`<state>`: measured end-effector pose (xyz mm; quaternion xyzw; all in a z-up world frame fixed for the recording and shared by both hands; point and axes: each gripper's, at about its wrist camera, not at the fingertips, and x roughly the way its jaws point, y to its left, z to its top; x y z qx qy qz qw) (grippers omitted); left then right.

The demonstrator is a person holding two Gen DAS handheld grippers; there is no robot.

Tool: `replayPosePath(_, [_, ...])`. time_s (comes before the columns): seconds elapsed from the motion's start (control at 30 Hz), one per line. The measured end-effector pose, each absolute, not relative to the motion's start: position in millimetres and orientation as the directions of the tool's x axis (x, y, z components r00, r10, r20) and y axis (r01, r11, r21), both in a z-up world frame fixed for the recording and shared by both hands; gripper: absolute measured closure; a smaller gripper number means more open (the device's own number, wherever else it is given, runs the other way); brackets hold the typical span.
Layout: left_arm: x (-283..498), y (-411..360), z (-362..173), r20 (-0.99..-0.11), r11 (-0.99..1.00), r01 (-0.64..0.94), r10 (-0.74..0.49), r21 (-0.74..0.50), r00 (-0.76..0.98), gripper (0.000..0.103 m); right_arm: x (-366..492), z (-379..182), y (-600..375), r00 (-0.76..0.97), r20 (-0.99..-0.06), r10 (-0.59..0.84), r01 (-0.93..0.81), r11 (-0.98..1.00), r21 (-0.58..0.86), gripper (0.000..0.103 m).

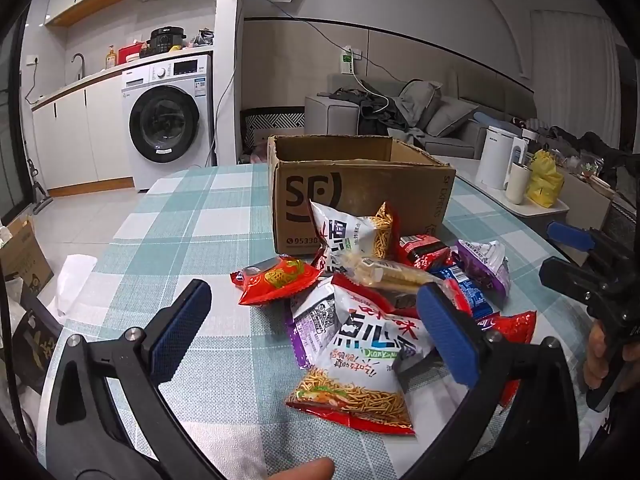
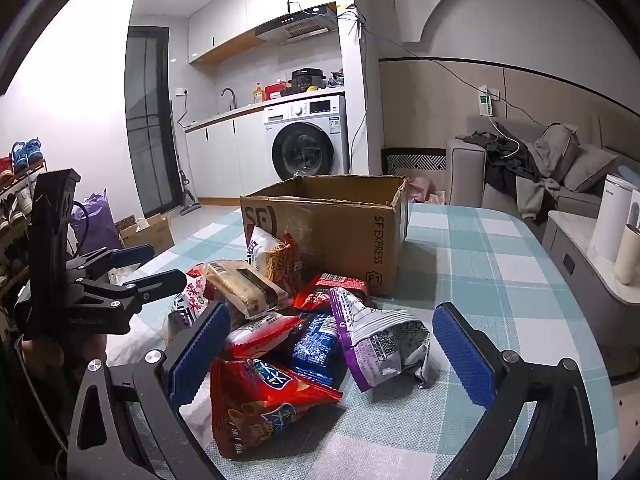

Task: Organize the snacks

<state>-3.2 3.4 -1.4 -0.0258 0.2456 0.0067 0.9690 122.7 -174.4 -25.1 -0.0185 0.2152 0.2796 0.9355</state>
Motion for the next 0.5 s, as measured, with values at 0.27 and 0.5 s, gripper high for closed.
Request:
replayPosePath(0.27, [-0.5,2.4,-2.0,-0.476,0.998,-0.026,-0.001,-0.05,0.879,0.001,126.2,-27.6,-172.1,0.75,-0.416,0.515,-0.532,0.843,0.084,0.0])
replayPosePath(0.5, [0.5,1.3,-2.1,-0.476,0.998,-0.025,-0.002,-0.05,0.88,0.001,125.6,-27.2,-172.0,0.75,-0.415,0.515,-0.533,0.842,0.083,0.0])
